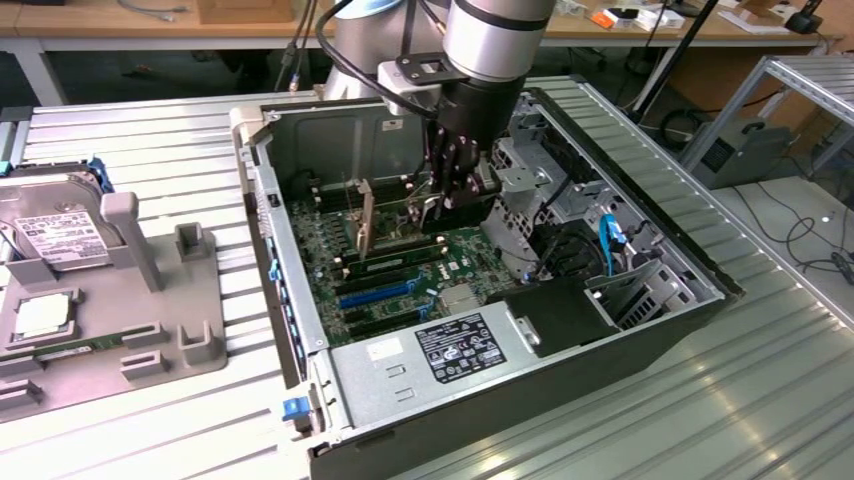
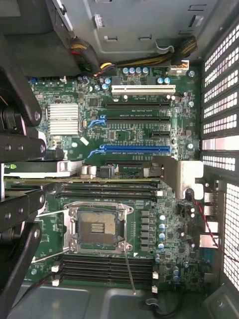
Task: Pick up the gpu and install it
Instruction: 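Insert the gpu into the slot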
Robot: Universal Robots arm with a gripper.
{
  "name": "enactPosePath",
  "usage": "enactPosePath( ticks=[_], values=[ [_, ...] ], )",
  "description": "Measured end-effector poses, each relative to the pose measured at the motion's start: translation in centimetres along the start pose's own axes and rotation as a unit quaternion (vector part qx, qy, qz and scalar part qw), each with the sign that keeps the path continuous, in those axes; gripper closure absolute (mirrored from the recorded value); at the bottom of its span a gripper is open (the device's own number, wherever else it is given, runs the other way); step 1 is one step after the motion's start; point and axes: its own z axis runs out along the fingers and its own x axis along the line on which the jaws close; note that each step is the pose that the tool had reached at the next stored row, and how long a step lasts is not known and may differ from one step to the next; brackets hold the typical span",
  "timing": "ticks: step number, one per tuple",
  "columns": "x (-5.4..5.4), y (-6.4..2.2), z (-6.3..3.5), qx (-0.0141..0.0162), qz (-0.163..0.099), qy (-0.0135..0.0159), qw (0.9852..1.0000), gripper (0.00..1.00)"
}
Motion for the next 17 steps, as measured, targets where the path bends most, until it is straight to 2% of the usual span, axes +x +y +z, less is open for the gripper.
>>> enactPosePath(
  ticks=[17],
  values=[
    [0.35, 0.12, 0.62, 0.0000, 0.000, 0.0000, 1.0000, 0.73]
  ],
)
